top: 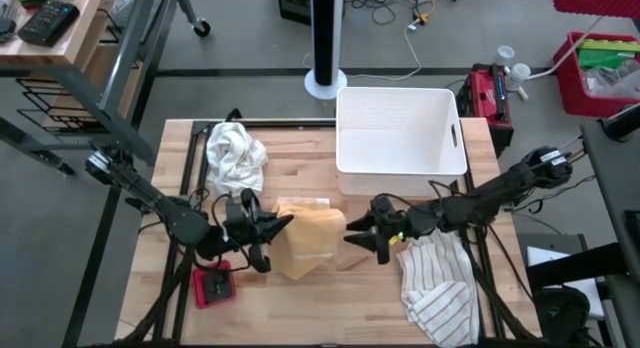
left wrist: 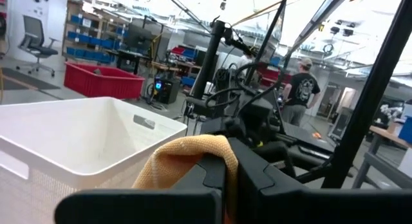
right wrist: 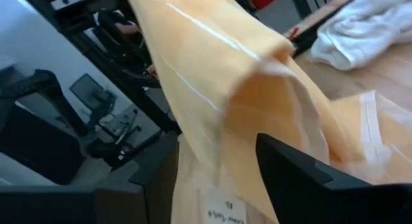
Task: Fold towel
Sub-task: Fold the yellow kitchen towel
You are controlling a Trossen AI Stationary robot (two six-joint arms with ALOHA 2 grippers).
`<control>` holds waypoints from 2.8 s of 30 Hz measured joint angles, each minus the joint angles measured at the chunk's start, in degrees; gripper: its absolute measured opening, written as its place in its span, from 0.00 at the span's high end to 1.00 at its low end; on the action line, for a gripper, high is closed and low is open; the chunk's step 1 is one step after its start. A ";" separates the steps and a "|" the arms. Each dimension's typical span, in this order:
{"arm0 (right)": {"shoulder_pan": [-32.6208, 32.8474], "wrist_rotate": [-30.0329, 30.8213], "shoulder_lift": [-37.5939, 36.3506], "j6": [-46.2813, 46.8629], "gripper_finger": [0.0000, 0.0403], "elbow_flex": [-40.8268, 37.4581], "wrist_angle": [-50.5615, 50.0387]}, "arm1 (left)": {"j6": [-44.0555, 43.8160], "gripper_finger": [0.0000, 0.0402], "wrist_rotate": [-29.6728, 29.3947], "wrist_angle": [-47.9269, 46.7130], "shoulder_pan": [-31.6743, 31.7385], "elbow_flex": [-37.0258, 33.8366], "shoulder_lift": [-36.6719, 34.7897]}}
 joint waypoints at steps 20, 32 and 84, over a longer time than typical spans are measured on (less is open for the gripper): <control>0.30 -10.64 10.85 -6.56 0.93 15.13 0.06 | 2.64 0.98 0.61 -0.30 -1.92 0.00 0.89; 0.66 -10.59 7.93 -6.98 0.99 14.40 -0.15 | 2.08 0.69 -4.10 -13.18 -7.05 0.00 -1.66; -10.26 -4.87 2.24 16.22 1.00 5.10 10.32 | 53.91 0.54 -37.68 -44.81 -4.17 26.67 31.56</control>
